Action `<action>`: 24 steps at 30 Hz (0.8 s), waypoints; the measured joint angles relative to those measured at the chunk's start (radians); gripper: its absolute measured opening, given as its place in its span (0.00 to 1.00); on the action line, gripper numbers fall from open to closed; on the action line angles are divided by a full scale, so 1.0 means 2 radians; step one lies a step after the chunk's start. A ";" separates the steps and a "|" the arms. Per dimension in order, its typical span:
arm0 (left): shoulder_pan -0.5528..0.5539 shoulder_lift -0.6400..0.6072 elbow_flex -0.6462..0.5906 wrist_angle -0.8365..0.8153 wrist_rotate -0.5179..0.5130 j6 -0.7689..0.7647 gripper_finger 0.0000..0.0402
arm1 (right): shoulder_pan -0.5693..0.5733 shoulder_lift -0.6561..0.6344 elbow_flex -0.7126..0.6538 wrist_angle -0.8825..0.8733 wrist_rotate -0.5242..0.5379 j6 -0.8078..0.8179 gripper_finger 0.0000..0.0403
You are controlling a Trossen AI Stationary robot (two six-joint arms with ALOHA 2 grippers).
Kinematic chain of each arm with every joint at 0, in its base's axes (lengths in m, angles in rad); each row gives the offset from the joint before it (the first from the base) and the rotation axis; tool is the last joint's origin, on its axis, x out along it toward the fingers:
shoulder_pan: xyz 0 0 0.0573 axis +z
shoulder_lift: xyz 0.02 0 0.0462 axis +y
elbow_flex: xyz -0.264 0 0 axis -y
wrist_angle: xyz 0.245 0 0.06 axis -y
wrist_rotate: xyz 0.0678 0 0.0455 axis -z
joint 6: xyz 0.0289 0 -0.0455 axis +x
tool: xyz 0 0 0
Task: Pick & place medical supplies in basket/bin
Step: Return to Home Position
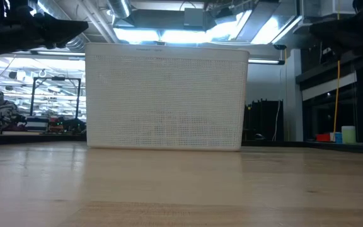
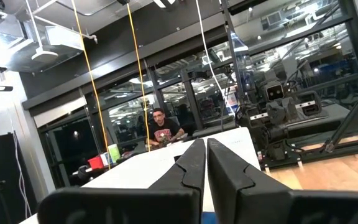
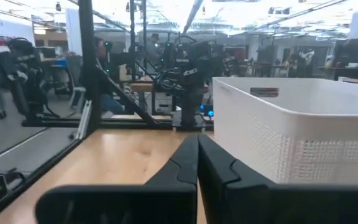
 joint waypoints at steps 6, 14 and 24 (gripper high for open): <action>0.000 0.000 0.000 0.000 0.000 0.000 0.02 | 0.007 -0.012 -0.005 -0.025 -0.018 -0.009 0.01; 0.000 0.000 0.000 0.000 0.000 0.000 0.03 | -0.023 -0.084 -0.005 -0.129 -0.152 -0.009 0.01; 0.000 0.000 0.000 0.000 0.000 0.000 0.02 | -0.031 -0.082 -0.005 -0.140 -0.201 0.011 0.01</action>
